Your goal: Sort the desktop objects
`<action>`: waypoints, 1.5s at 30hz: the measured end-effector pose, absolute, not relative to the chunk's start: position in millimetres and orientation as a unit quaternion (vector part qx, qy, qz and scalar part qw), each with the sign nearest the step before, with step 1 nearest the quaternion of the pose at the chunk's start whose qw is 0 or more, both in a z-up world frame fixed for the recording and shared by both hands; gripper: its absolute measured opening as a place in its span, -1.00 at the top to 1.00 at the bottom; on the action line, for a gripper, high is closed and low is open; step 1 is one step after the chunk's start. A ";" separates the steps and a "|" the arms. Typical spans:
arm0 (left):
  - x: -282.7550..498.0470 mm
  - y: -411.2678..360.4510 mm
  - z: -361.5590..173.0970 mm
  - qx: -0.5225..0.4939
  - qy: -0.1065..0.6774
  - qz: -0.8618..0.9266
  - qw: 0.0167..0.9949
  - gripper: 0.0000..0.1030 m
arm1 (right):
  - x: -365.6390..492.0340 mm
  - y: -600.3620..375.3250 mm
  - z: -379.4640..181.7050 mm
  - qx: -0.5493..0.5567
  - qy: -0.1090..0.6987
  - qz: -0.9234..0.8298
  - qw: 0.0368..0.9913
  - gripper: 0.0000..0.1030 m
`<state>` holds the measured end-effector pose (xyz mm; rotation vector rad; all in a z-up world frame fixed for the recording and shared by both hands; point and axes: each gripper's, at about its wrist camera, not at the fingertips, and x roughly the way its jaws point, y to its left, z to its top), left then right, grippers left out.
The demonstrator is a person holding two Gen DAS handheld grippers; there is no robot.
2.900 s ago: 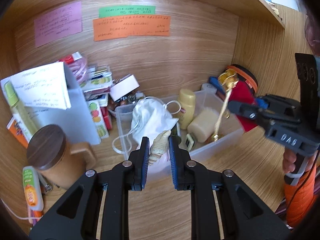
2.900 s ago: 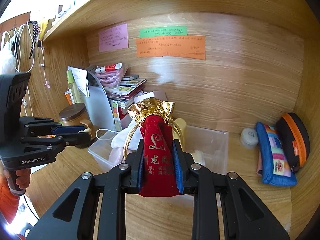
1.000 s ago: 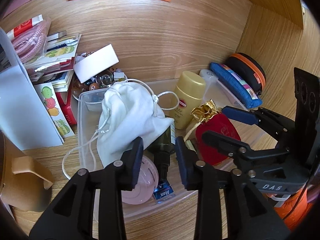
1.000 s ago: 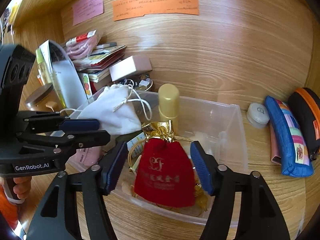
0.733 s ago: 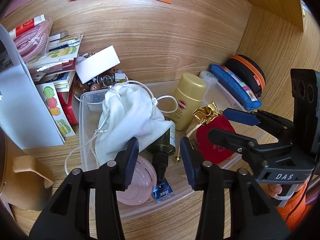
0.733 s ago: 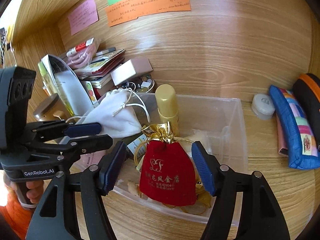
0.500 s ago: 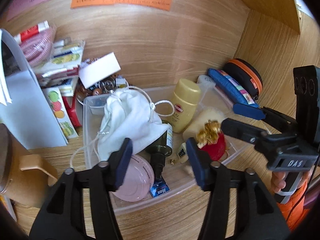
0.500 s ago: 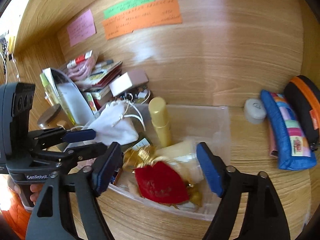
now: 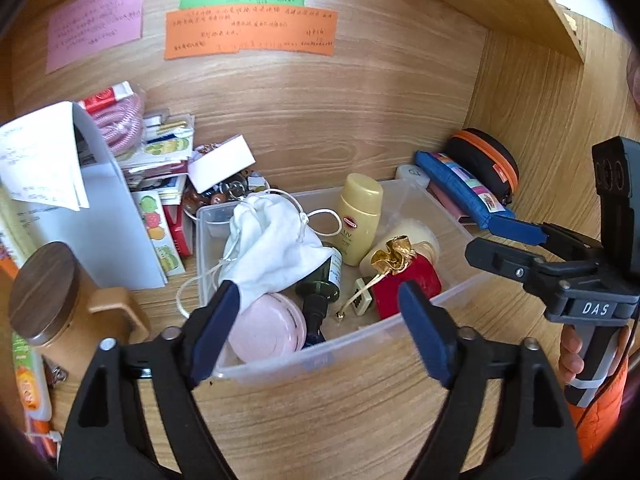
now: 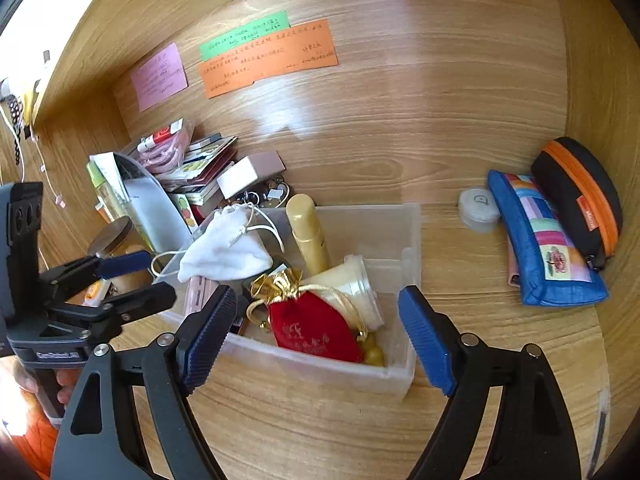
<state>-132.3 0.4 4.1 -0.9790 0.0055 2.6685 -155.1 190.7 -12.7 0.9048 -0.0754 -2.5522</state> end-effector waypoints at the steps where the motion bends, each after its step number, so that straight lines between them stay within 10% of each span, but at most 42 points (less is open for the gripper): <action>1: -129.2 0.3 5.7 -0.340 0.002 0.929 0.145 -0.77 | -152.4 189.7 -12.2 0.325 -0.023 -0.922 0.211 -0.58; 14: -71.8 -2.0 24.7 -0.294 0.010 0.953 0.074 -0.94 | -102.0 185.5 9.1 0.272 -0.015 -0.942 0.198 -1.00; 45: -38.5 -13.7 10.8 -0.263 -0.016 0.964 0.032 -0.98 | -53.7 156.7 -5.3 0.245 0.072 -0.954 0.155 -1.00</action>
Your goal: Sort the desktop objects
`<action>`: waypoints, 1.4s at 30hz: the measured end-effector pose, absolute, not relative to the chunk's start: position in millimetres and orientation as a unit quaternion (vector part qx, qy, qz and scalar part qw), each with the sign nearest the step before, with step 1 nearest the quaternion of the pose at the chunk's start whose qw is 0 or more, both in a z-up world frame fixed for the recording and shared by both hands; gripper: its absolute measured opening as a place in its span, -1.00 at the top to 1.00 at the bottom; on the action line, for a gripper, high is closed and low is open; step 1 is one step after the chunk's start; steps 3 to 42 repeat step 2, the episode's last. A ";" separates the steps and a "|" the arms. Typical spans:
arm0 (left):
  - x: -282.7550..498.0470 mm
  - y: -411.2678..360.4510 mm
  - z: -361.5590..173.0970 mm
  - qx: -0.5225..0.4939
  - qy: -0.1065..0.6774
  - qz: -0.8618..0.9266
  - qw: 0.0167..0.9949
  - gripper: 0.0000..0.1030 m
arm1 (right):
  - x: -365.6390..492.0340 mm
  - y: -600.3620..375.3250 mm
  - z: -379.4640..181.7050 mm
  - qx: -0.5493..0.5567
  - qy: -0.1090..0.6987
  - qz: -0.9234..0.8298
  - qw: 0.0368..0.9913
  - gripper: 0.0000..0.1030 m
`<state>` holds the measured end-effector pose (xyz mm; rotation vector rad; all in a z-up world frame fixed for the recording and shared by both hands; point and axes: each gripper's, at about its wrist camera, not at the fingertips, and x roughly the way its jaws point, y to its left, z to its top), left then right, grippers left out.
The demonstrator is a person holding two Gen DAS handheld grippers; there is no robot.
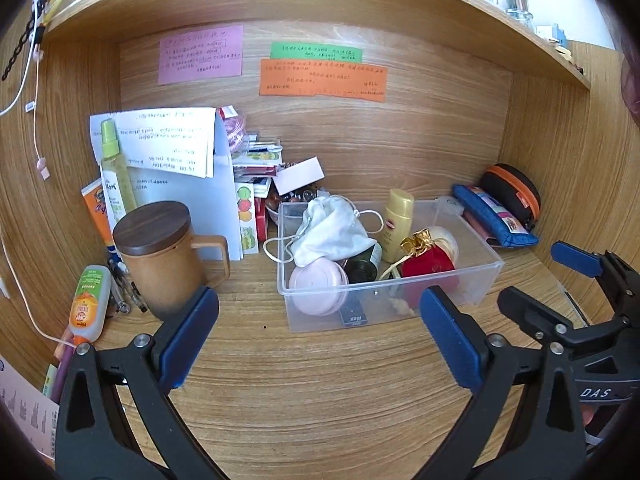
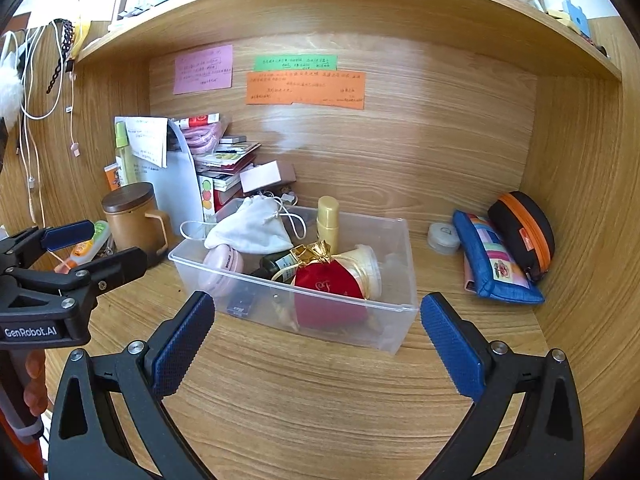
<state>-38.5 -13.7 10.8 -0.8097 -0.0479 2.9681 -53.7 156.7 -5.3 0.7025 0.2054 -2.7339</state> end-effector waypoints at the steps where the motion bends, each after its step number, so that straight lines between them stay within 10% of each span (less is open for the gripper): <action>1: -38.3 -12.5 11.4 -0.262 -0.014 0.964 0.033 -0.98 | -54.1 156.1 -5.0 0.245 0.072 -0.954 0.155 -1.00; 42: -38.3 -11.7 11.9 -0.262 -0.013 0.964 0.034 -0.98 | -54.6 156.1 -4.7 0.244 0.072 -0.955 0.154 -1.00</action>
